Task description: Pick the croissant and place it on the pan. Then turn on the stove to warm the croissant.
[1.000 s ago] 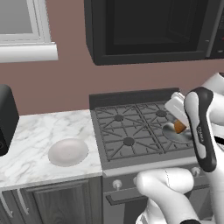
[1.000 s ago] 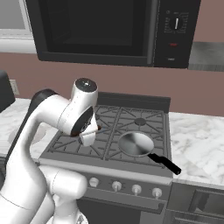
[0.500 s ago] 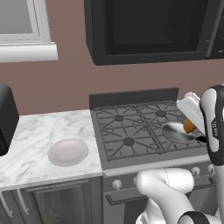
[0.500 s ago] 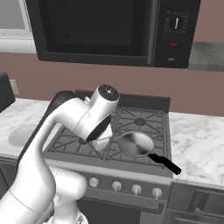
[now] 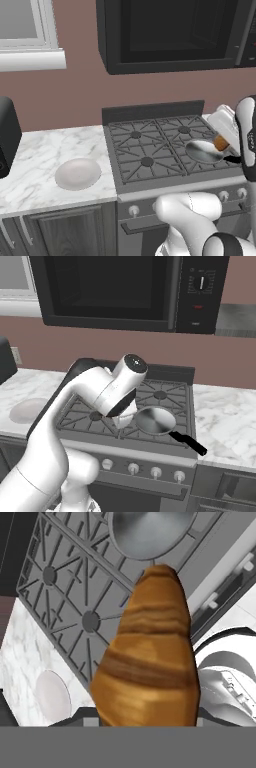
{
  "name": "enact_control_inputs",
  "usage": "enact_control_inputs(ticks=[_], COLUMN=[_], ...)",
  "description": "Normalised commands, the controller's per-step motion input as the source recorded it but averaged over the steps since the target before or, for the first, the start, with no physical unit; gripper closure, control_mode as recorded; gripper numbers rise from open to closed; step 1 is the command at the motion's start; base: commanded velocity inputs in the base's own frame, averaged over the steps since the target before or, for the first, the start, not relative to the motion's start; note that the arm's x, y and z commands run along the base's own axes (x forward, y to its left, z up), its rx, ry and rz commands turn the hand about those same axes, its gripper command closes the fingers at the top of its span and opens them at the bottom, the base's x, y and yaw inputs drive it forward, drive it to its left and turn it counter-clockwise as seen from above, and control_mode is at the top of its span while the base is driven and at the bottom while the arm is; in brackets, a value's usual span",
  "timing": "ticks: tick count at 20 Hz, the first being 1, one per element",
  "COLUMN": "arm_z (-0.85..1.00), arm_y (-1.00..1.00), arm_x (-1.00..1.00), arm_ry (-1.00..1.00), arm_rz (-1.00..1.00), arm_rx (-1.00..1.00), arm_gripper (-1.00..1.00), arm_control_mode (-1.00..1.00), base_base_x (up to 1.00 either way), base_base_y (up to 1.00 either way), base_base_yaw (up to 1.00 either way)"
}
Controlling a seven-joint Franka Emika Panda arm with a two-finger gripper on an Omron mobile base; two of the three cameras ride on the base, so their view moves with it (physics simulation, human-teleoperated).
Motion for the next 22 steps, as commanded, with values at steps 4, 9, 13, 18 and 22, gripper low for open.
enact_control_inputs(ticks=[4,9,13,18,22], arm_z=[-0.21,-0.24,-0.14,-0.02,0.00], arm_y=[-0.02,-0.22,-0.25,-0.31,-0.21], arm_x=[0.04,0.17,0.21,0.24,0.32], arm_ry=[-0.14,-0.09,0.00,0.05,0.12], arm_rz=[0.00,0.00,0.00,0.00,0.00], arm_rx=[0.07,0.11,0.04,0.00,0.00], arm_gripper=[1.00,1.00,1.00,1.00,1.00], arm_control_mode=[-1.00,-1.00,-1.00,-1.00,-1.00], base_base_x=[0.00,0.00,0.00,0.00,0.00], base_base_y=[0.00,0.00,0.00,0.00,0.00], base_base_yaw=[0.00,0.00,0.00,0.00,0.00])
